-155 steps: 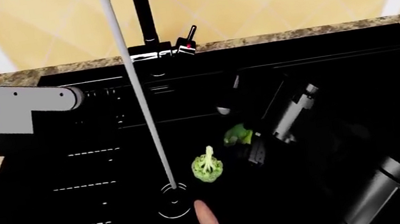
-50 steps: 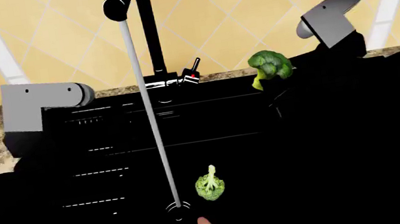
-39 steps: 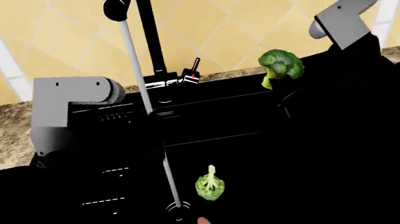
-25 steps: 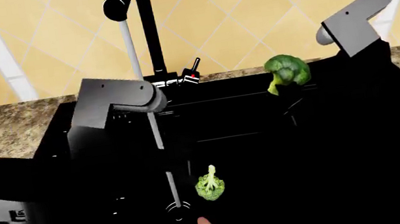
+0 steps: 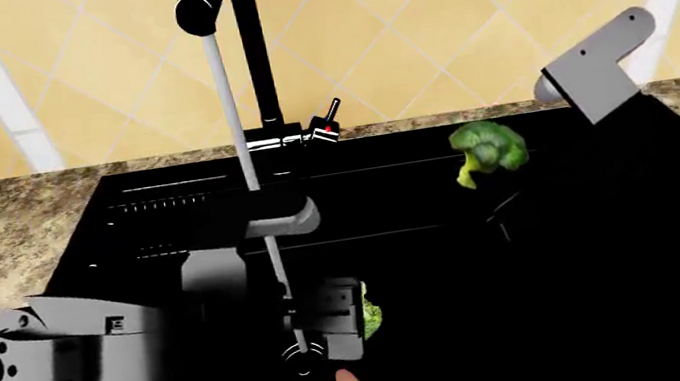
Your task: Pick the sweet potatos and broccolis from the sink and place them in one bowl. Place the broccoli in the other bowl. Then turn off the sink faucet.
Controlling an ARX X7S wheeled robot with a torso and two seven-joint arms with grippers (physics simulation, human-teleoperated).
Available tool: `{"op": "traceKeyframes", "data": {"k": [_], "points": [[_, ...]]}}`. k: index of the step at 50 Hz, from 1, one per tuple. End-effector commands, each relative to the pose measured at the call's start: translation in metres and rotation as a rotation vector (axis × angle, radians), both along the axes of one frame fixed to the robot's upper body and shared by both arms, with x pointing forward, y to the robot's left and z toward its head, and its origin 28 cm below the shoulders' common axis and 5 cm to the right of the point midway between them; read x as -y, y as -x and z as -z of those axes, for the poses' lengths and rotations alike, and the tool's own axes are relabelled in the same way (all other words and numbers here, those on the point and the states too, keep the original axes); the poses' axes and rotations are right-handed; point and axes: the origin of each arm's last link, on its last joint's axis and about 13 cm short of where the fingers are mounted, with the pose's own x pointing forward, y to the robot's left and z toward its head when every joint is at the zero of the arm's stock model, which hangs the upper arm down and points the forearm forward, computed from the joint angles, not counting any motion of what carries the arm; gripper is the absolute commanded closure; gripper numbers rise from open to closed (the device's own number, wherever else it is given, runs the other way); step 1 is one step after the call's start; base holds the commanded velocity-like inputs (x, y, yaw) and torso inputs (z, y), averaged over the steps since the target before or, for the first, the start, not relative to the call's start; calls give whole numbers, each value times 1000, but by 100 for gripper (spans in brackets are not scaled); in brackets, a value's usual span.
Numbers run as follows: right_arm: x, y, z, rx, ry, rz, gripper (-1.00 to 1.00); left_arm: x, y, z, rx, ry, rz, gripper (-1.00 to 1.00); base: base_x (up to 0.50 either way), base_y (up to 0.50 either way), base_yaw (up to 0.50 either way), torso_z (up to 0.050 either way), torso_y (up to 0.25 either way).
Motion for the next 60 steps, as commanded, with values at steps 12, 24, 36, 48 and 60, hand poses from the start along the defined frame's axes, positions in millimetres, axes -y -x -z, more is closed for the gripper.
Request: {"op": "traceKeyframes", "data": {"k": [12,24,36,48,60], "points": [[4,8,-14,35,11,-2,100,3,-13,48,-187,-8,-61,-100,0,0,0,0,0],[5,3,-7,15,-15,6,100,7,-27,67,-214,-40,-67,-100,0,0,0,0,0],[7,3,-1,4,-17,10,100,20,-45,84,-269,-73,-48,-100,0,0,0,0,0],[8,2,2,-2,-10,20,100,30,-58,98,-323,-159,-19,-100,0,0,0,0,0],[7,0,6,11,-4,19,100,34,-59,118,-343,-182,4,-100,0,0,0,0,0]]}}
